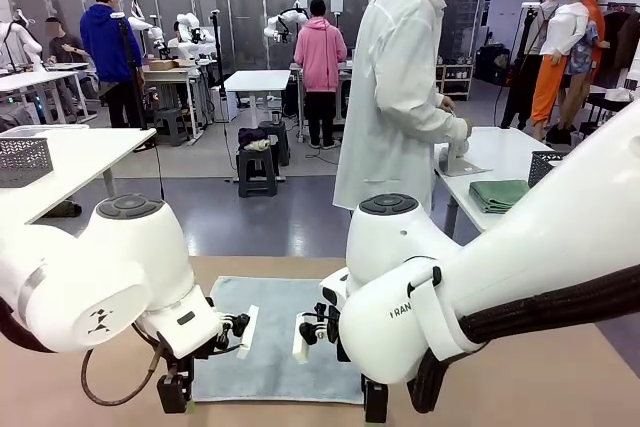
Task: Fold the towels and place them in the basket.
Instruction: When a person lays out a Towel with hook on the table, fold it in half twice.
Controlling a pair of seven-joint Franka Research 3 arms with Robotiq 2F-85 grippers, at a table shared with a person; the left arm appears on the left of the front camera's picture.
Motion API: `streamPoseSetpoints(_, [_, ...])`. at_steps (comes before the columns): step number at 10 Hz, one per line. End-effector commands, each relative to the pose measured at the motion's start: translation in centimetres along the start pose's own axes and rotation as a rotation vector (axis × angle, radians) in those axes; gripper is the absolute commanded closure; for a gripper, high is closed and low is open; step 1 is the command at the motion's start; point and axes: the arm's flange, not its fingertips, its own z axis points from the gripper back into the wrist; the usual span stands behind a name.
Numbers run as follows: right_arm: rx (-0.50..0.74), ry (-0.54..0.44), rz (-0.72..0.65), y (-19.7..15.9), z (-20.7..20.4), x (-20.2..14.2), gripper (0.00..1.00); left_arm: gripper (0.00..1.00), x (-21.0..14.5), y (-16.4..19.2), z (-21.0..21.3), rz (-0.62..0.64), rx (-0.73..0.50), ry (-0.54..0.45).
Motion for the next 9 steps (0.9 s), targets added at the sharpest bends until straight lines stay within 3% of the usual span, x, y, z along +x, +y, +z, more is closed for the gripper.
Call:
streamPoseSetpoints(1, [-0.024,0.020,-0.002,-0.8,-1.1,0.4,0.00,0.00,-1.8,-1.6,-1.7,0.017,0.004,-0.015])
streamPoseSetpoints(6, [-0.023,0.010,-0.009,-1.0,-2.1,0.2,0.00,0.00,-2.5,-1.6,-2.7,0.055,-0.013,0.001])
streamPoseSetpoints(7, [-0.045,0.006,-0.009,-0.9,-2.1,0.1,0.12,0.15,-2.6,-1.7,-2.7,0.056,-0.001,0.007])
streamPoseSetpoints(8, [-0.028,0.007,-0.020,-0.8,-2.1,0.1,0.20,0.20,-2.6,-1.8,-2.6,0.065,-0.010,0.007])
streamPoseSetpoints(9, [-0.025,0.006,-0.022,-0.8,-2.2,0.1,0.20,0.20,-2.7,-1.7,-2.7,0.070,-0.016,0.003])
